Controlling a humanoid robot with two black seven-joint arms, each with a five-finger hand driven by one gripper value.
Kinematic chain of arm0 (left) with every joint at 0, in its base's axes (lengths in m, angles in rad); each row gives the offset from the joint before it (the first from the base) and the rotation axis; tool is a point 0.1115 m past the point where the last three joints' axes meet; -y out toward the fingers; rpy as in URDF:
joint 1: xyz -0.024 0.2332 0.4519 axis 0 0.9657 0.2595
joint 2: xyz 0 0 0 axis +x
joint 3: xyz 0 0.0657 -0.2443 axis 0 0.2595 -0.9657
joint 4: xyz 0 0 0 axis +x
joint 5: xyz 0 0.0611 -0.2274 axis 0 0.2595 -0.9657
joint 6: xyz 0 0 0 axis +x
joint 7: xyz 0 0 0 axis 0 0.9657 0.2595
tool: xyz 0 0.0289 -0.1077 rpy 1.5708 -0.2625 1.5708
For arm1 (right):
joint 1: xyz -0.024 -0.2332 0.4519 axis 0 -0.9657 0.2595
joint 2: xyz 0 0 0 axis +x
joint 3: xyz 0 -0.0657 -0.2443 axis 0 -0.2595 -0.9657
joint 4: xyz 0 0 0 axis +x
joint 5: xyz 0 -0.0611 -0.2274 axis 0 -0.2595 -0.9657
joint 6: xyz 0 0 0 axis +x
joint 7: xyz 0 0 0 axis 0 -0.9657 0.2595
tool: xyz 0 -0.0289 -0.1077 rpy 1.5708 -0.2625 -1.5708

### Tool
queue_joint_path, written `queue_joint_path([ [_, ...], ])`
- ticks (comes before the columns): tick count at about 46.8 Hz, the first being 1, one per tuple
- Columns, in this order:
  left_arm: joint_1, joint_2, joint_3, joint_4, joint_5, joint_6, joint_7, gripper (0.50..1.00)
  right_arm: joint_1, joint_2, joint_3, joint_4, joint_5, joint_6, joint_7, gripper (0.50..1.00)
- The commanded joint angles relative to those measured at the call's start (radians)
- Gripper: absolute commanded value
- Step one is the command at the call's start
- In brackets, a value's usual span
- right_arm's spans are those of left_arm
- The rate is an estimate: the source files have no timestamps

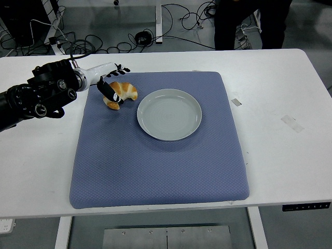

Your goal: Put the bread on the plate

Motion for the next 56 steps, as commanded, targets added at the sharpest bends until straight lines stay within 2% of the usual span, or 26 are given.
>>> queue_joint_path([
  [1,0.000,-0.001,0.006,0.004,0.011,0.001,-0.002,0.710,0.000,0.000,0.000,0.000,0.000,0.002,0.000,1.000],
  [5,0.001,-0.001,0.007,0.006,0.012,0.001,-0.002,0.666,0.000,0.000,0.000,0.000,0.000,0.000,0.000,1.000],
  [9,0.001,-0.001,0.006,0.006,0.011,0.002,-0.002,0.646,0.000,0.000,0.000,0.000,0.000,0.000,0.000,1.000],
  [11,0.001,-0.001,0.006,0.006,0.011,0.007,0.000,0.594,0.000,0.000,0.000,0.000,0.000,0.000,0.000,1.000],
  [14,0.003,-0.006,0.007,0.006,0.011,0.024,0.000,0.569,0.000,0.000,0.000,0.000,0.000,0.000,0.000,1.000],
  [16,0.004,-0.009,0.006,0.006,0.011,0.034,0.000,0.503,0.000,0.000,-0.001,0.000,0.000,0.000,0.000,1.000],
  [22,0.000,-0.006,0.001,0.006,0.009,0.048,0.000,0.500,0.000,0.000,0.000,0.000,0.000,0.000,0.000,1.000],
  [39,-0.035,0.001,-0.037,-0.029,-0.003,0.036,0.006,0.500,0.000,0.000,-0.001,0.000,0.000,0.000,0.000,1.000],
  [47,-0.052,0.025,-0.040,-0.112,-0.004,0.033,0.020,0.500,0.002,0.000,0.000,0.000,0.000,0.000,0.000,1.000],
  [56,-0.081,0.077,-0.045,-0.279,-0.004,0.030,0.046,0.500,0.000,0.000,-0.001,0.000,0.000,0.000,0.000,1.000],
])
